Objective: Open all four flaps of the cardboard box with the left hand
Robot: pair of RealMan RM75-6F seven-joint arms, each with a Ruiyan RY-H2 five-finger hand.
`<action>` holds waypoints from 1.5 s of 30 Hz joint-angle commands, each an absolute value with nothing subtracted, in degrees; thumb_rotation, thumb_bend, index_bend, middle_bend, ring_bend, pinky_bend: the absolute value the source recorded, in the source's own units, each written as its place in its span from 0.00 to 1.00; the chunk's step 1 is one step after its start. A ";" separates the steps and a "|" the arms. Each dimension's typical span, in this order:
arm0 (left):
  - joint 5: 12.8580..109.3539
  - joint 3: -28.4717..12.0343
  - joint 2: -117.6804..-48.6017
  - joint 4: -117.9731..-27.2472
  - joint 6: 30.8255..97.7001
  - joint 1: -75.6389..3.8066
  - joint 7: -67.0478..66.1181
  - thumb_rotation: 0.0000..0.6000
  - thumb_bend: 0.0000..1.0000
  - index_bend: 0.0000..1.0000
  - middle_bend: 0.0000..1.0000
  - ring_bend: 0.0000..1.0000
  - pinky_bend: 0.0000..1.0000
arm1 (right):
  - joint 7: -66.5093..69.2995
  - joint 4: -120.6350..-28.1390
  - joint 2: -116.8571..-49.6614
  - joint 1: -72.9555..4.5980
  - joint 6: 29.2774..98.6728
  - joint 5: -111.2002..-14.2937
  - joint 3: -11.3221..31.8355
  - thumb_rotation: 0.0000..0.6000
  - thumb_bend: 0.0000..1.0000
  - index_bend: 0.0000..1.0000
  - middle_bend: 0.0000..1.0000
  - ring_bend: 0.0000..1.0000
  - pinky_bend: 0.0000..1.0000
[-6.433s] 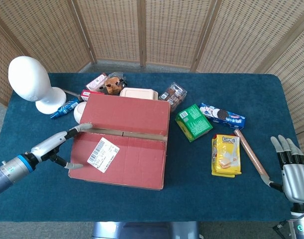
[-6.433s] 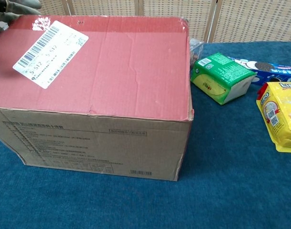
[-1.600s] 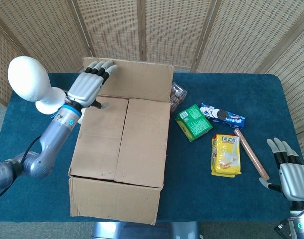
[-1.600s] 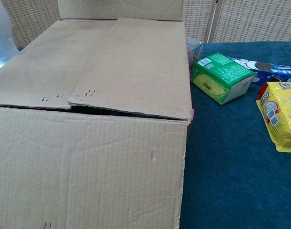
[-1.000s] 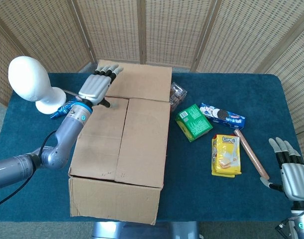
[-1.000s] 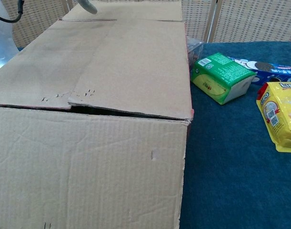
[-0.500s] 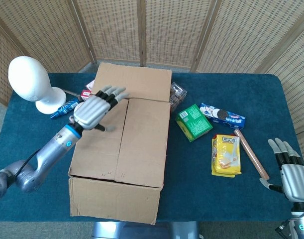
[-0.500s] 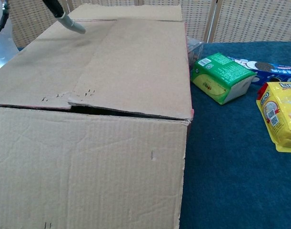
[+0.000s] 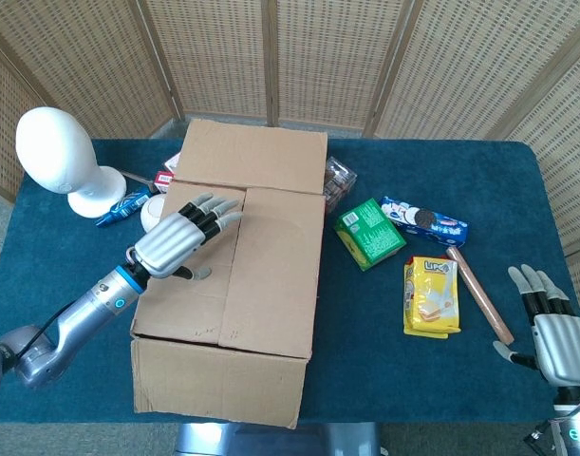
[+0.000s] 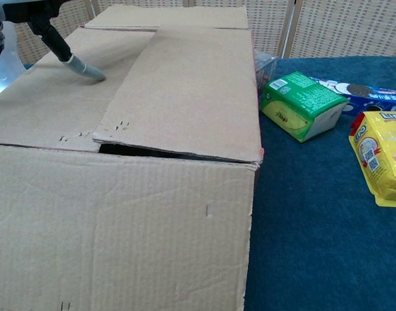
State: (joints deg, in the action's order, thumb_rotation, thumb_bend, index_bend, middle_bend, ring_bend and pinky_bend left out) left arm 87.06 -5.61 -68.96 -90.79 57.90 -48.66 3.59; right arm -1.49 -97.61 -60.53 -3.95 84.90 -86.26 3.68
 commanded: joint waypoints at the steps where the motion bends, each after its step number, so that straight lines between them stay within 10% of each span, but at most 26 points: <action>1: 86.93 -6.35 -71.23 -90.33 58.08 -49.12 1.35 1.00 0.00 0.00 0.00 0.00 0.03 | -1.40 -97.70 -60.46 -3.93 84.89 -86.49 3.51 1.00 0.00 0.00 0.00 0.00 0.16; 29: 88.31 -12.68 -81.24 -88.33 65.72 -50.96 -3.13 1.00 0.00 0.00 0.00 0.00 0.04 | 0.65 -97.73 -59.44 -3.69 85.11 -87.05 3.24 1.00 0.00 0.00 0.00 0.00 0.16; 39: 86.68 -16.40 -81.29 -91.54 65.37 -53.27 -7.83 1.00 0.28 0.00 0.00 0.00 0.05 | 0.80 -97.98 -59.12 -3.81 84.67 -87.16 3.03 1.00 0.00 0.00 0.00 0.00 0.16; 45: 85.08 -18.75 -83.10 -91.91 64.63 -55.63 -12.10 1.00 0.29 0.00 0.00 0.00 0.06 | 0.77 -98.05 -59.06 -3.85 84.51 -87.15 2.96 1.00 0.00 0.00 0.00 0.00 0.16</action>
State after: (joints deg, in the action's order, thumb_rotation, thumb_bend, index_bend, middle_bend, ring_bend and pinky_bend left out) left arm 85.70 -17.90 -82.38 -91.78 64.97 -54.75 -10.87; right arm 0.77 -98.05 -59.06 -3.85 84.50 -87.14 2.96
